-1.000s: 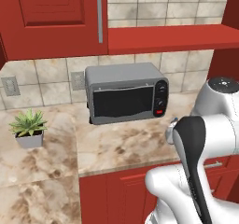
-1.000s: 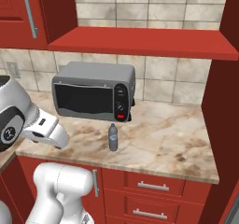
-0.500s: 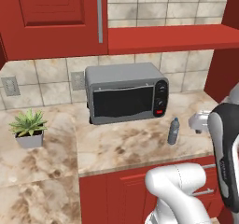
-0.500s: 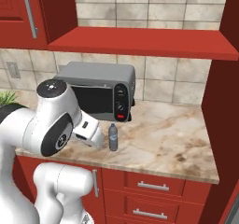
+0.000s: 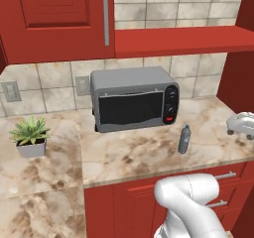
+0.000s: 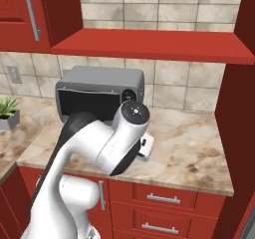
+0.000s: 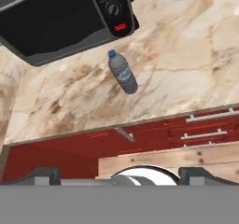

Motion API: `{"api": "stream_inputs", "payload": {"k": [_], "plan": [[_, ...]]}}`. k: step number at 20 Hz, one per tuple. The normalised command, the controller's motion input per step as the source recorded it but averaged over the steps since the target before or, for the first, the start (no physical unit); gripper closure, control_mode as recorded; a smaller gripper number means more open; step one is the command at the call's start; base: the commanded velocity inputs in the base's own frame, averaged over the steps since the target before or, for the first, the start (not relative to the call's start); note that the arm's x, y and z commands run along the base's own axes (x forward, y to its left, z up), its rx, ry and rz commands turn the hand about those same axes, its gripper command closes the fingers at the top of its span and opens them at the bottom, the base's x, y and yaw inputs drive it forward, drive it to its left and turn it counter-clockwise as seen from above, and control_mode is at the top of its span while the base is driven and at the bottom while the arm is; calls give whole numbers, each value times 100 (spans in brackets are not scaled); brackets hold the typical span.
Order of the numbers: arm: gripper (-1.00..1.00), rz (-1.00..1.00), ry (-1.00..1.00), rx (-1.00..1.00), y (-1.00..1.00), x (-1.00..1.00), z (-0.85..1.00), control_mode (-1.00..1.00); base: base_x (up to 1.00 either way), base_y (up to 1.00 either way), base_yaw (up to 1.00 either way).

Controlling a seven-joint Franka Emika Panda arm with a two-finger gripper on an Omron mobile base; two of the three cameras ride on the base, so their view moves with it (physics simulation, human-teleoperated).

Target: Take the bottled waters from the counter and place them in the freezer to freeze. Close the freezer door after placing the bottles.

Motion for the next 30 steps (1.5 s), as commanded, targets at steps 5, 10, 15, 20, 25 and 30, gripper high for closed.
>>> {"api": "stream_inputs", "payload": {"k": [5,10,15,20,25,30], "plan": [[-100,23,-29,-2,-3,55,-41,-100,0,0,0],[-100,26,-29,-6,0,43,-47,-100,0,0,0],[-100,27,-23,-9,0,8,-33,-100,0,0,0],[-100,27,-23,-6,-5,13,-33,-100,0,0,0],[-100,25,-14,-4,-16,23,-32,-100,0,0,0],[-100,25,-12,-9,-1,29,-38,-100,0,0,0]]}}
